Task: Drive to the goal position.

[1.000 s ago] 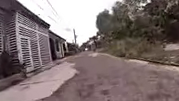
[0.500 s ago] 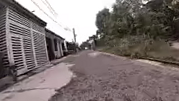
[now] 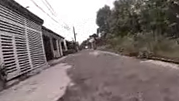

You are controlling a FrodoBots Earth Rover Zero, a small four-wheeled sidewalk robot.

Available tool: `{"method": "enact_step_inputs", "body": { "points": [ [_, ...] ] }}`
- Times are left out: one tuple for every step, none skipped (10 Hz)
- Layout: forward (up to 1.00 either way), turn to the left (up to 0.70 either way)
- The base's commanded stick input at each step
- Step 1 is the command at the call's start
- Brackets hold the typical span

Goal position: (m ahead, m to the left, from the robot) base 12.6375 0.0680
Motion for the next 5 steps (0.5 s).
{"method": "enact_step_inputs", "body": {
  "points": [
    [1.00,0.00],
    [1.00,0.00],
    [1.00,0.00],
    [1.00,0.00],
    [1.00,0.00]
  ]
}}
